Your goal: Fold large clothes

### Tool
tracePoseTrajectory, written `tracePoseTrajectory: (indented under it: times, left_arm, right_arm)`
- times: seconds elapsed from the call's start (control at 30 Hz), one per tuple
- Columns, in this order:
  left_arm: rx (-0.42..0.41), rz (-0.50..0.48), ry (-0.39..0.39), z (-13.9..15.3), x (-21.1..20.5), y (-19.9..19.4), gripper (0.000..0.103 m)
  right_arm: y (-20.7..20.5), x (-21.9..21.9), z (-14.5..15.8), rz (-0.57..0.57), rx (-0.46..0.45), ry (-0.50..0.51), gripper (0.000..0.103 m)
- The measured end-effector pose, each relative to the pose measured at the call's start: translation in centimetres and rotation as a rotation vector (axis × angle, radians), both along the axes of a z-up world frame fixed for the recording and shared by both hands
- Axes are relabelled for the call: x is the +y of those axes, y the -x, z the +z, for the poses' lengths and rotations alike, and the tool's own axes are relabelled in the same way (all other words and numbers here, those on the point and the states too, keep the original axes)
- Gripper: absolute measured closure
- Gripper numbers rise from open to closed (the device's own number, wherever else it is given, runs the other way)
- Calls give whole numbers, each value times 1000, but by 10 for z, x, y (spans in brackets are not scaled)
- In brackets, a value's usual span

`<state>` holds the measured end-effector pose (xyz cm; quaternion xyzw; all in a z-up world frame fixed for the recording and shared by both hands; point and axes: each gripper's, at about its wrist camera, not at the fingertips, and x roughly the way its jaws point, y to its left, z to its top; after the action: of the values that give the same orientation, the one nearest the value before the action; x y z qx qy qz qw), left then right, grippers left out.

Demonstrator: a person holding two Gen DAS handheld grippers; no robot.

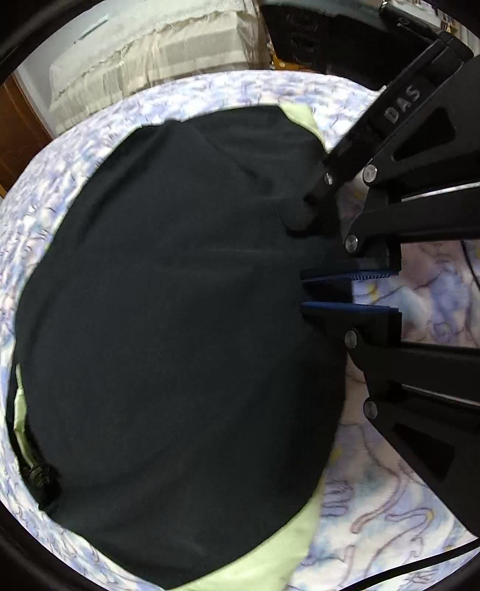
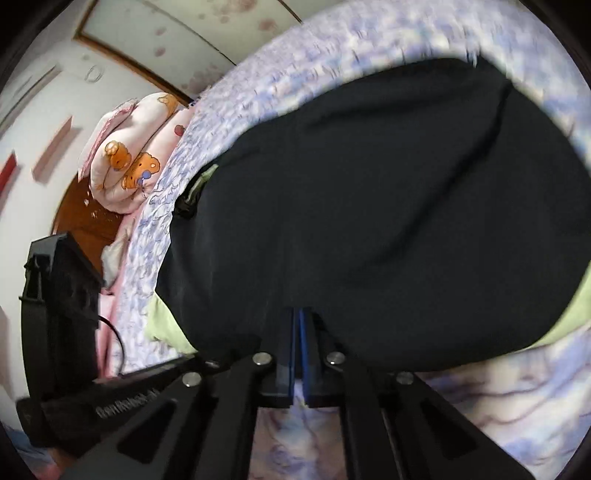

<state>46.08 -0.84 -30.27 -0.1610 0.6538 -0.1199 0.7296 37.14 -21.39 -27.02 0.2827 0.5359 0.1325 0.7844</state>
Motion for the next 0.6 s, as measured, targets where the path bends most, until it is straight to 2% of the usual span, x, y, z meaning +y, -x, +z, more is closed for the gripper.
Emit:
tracePoseTrajectory:
  times: [0.1, 0.2, 0.33, 0.4, 0.53, 0.6]
  left_arm:
    - [-38, 23, 21, -6, 2, -16, 95]
    - [-112, 57, 34, -10, 7, -41, 95]
    - [-167, 130, 83, -17, 16, -85, 95]
    - [-184, 141, 82, -18, 19, -104, 95]
    - [-252, 159, 54, -15, 28, -132, 95]
    - [-265, 157, 74, -16, 36, -145, 96]
  right_arm:
    - [-10, -6, -25, -54, 71, -61, 103]
    - [-26, -14, -33, -80, 31, -95, 103]
    - [-60, -26, -41, -154, 17, -142, 103]
    - [-80, -34, -43, -198, 0, -168, 103]
    - [-121, -50, -41, -238, -44, -132, 103]
    - [-137, -60, -40, -271, -56, -129, 103]
